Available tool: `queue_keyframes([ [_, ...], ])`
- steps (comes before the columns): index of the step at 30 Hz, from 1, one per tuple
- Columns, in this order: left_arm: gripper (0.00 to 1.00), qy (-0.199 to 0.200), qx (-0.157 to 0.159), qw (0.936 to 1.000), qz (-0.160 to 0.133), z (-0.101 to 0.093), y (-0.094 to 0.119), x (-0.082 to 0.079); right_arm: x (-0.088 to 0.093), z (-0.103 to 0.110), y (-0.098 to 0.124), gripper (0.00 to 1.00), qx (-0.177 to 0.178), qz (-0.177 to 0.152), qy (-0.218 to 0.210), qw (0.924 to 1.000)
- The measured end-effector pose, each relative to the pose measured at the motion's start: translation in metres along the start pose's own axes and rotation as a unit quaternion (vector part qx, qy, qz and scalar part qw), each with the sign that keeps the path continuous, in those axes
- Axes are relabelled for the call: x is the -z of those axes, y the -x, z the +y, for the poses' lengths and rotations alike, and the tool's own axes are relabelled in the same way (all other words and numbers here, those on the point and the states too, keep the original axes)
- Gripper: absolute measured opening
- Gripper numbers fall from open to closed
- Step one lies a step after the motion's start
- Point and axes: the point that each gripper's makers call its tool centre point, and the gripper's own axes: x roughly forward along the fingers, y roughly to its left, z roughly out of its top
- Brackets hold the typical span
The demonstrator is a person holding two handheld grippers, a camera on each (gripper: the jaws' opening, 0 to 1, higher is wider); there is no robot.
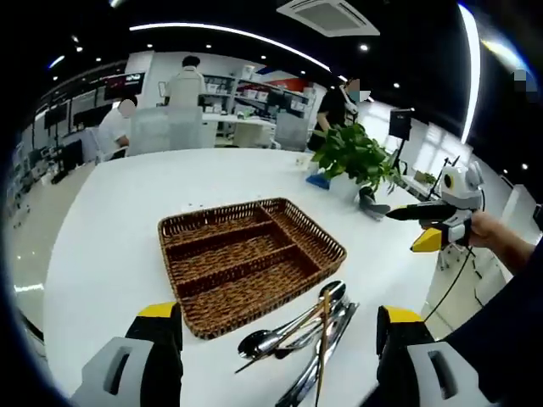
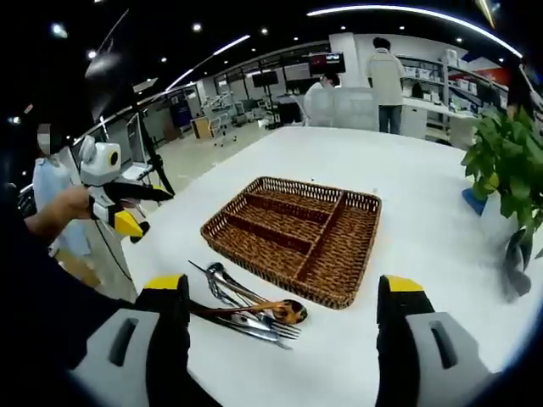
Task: Arrange the knives, forks, and spoons in their matching storage slots by inserting each utensil handle-first until every utensil is classified and aligned in the correct compartment
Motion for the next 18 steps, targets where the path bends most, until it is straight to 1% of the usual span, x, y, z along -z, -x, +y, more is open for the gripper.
queue_keyframes([
  [4, 1.0, -0.001, -0.001, 1.0, -0.001, 0.0002, 0.0004, -0.0013, 0.0012, 0.0009, -0.0009, 0.95, -0.002, 0.006, 0.011, 0.9999],
  [7, 1.0, -0.002, -0.002, 1.0, -0.001, 0.0003, -0.0001, -0.0012, 0.0002, 0.0021, -0.0019, 0.95, -0.006, 0.002, 0.004, 1.0],
  [9, 1.0, -0.002, -0.002, 1.0, -0.001, -0.0006, -0.0001, -0.0009, 0.0008, 0.0021, -0.0016, 0.95, -0.004, 0.005, 0.01, 0.9999],
  [18, 1.0, -0.004, 0.0, 1.0, -0.002, -0.0034, 0.0, -0.0009, 0.0029, 0.0009, 0.0002, 0.94, -0.002, 0.006, 0.009, 0.9999],
])
